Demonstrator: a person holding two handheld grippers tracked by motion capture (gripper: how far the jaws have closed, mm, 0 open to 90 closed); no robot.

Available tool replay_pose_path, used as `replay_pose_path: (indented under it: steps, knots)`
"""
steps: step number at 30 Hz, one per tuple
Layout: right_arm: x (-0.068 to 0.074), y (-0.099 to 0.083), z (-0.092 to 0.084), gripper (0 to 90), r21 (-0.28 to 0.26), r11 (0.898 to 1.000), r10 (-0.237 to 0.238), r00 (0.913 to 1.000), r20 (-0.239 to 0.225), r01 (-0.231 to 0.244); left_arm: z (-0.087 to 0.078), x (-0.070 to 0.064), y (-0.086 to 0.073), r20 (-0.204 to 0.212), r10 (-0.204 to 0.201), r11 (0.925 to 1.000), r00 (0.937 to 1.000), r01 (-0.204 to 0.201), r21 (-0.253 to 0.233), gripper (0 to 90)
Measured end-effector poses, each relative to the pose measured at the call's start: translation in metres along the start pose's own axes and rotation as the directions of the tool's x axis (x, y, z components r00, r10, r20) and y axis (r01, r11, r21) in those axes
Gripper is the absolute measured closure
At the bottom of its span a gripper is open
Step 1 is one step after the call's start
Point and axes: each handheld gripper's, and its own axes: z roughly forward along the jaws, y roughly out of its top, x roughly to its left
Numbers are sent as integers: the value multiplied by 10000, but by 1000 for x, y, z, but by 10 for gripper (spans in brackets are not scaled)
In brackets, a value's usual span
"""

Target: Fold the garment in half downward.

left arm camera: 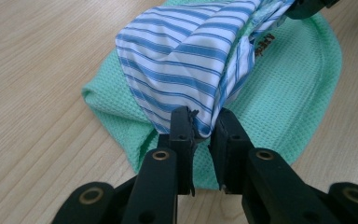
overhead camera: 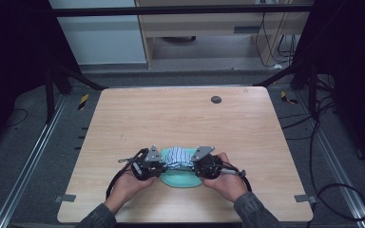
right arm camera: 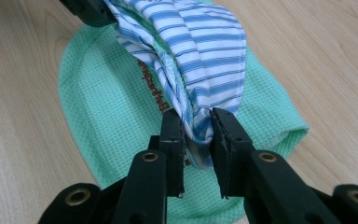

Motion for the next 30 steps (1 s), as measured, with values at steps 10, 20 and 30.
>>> replay_pose_path:
  steps: [10, 20, 30]
  knots:
    - [4, -4, 3, 766, 51, 10000, -24, 9999, -119, 24, 1, -1, -7, 110, 40, 10000, 9999, -40, 35, 815]
    - [8, -10, 7, 811, 313, 9994, -148, 9995, -282, 157, 4, -2, -9, 185, 87, 9998, 9998, -91, 181, 836]
    - [10, -12, 9, 826, 535, 9982, -239, 9990, -374, 259, 6, -3, -12, 295, 136, 9992, 9995, -147, 376, 845]
